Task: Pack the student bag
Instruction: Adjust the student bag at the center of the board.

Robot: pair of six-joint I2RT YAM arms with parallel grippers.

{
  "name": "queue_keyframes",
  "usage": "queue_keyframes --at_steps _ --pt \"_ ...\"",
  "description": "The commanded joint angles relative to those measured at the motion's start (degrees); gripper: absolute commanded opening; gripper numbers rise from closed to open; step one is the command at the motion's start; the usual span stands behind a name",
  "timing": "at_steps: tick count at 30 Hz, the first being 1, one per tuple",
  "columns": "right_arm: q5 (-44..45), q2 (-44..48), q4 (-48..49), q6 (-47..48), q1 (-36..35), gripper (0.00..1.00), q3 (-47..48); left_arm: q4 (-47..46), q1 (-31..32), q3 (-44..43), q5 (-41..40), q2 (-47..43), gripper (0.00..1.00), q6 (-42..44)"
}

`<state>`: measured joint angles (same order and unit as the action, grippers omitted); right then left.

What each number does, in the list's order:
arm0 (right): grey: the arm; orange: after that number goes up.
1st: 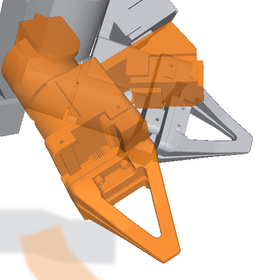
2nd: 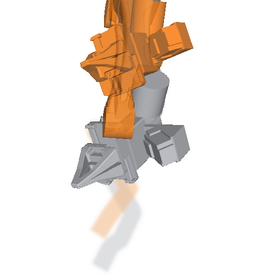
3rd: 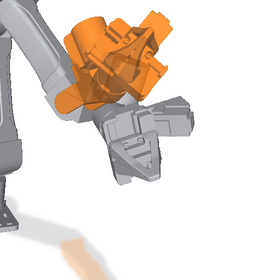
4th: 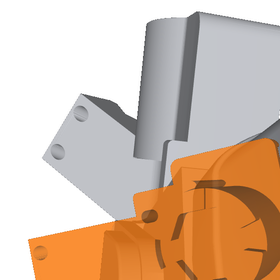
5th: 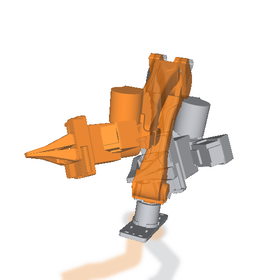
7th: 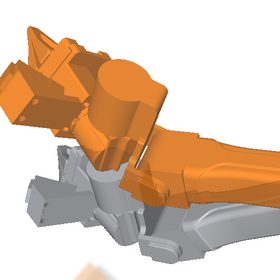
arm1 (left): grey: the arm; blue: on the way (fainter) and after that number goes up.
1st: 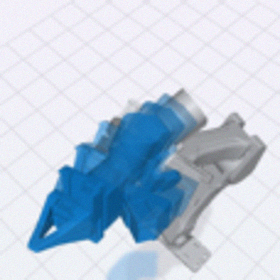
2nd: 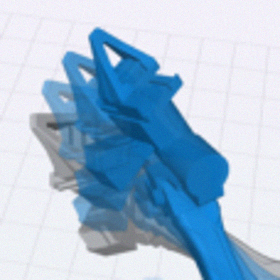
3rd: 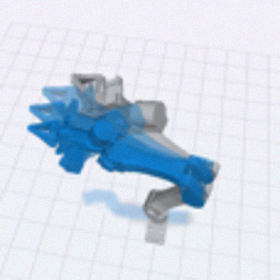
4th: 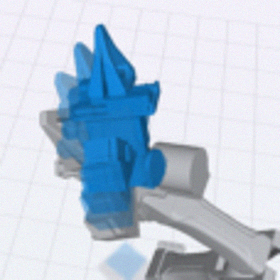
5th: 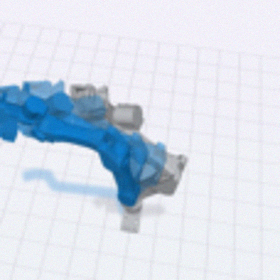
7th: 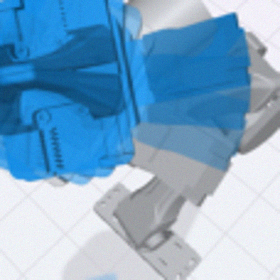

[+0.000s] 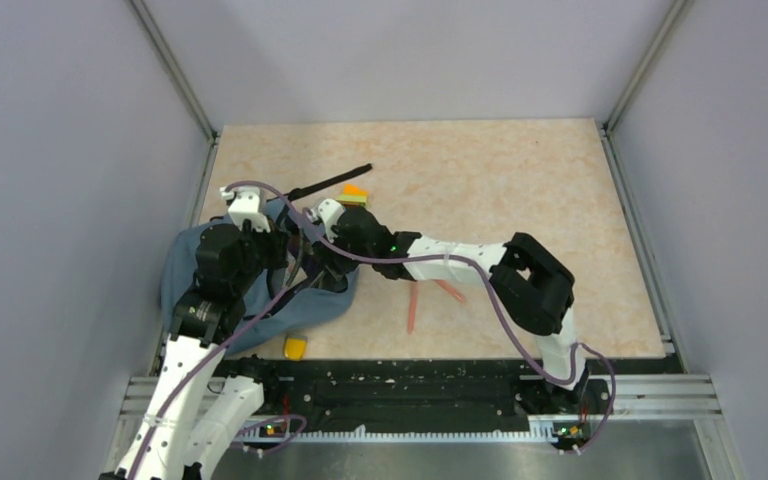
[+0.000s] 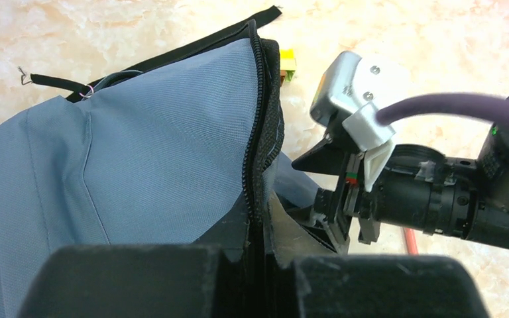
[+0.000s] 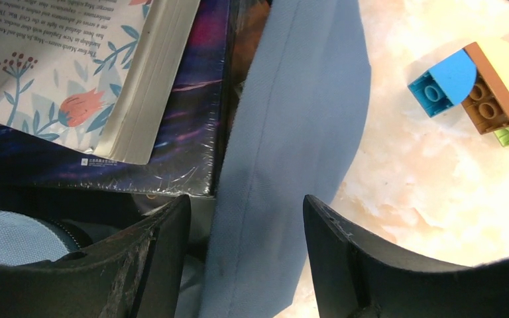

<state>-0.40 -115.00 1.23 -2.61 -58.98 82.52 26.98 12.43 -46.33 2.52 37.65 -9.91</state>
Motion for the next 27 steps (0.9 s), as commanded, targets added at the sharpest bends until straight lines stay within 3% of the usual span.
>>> queue_keyframes --at_steps 1,4,10,14,22,27 --pt "-0.15 -1.59 -0.31 1.67 -1.62 0.62 4.31 -5.11 0.32 -0.61 1.89 -0.33 0.00 -0.55" --pt "4.40 -2.32 0.35 0.43 -1.58 0.57 4.34 -5.10 0.32 -0.62 1.87 -0.34 0.00 -0.55" --pt "13.45 -1.22 -1.05 -4.43 -1.51 0.01 4.65 -5.12 0.32 -0.59 2.83 0.61 0.00 -0.39" --pt "17.02 2.49 -0.45 -6.34 -0.89 0.00 1.66 -5.28 0.32 -1.09 4.04 2.04 0.00 -0.24" --pt "14.32 11.66 0.79 -12.65 4.47 0.00 -7.23 -7.70 0.89 -2.68 21.09 6.38 0.00 0.22" --pt "14.77 15.79 1.24 -14.91 6.39 0.00 -12.59 -8.17 3.82 -3.78 22.23 10.00 0.00 0.55"
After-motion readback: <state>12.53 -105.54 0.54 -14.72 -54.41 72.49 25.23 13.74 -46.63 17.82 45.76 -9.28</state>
